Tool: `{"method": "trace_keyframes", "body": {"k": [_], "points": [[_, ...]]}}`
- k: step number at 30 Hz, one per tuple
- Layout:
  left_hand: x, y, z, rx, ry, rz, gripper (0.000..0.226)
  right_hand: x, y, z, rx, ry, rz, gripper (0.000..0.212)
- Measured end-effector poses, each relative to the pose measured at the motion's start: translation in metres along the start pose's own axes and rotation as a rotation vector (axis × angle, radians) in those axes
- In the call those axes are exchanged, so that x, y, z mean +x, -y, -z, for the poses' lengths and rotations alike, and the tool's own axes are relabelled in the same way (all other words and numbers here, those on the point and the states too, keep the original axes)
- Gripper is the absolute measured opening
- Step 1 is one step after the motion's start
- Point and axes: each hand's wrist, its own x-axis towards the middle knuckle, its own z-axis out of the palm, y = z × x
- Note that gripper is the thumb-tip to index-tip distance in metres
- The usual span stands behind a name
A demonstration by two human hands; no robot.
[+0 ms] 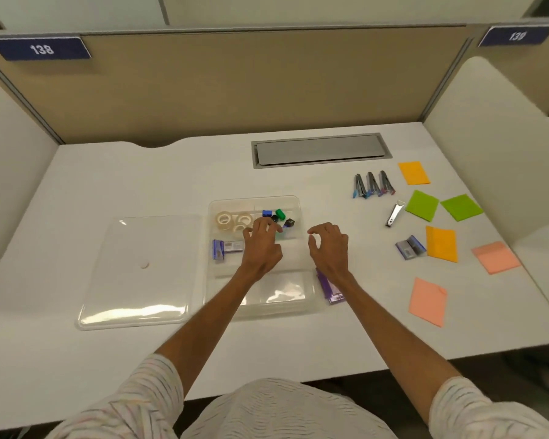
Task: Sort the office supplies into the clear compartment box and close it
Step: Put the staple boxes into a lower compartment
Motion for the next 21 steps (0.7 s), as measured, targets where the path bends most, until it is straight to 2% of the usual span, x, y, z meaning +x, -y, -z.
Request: {"method": "trace_keyframes", "body": {"k": [4,11,16,21], "points": [[0.009,-0.036,-0.02,-0.008,-0.001,-0.044,0.04,-0.005,-0.035,0.023,-0.013,0.018,-0.114,0.022],[0.025,-0.112,-0.066,-0.053,0.128,-0.124,0.034,-0.009,-0.11,0.073,-0.08,-0.06,-0.314,0.025],[0.029,-0.16,-0.097,-0.179,0.241,-0.016,0.052,-0.009,-0.158,0.101,-0.075,-0.119,-0.421,0.027],[0.035,-0.2,-0.126,-0.186,0.312,0.046,0.073,-0.01,-0.196,0.117,-0.055,-0.128,-0.479,0.03]]}}
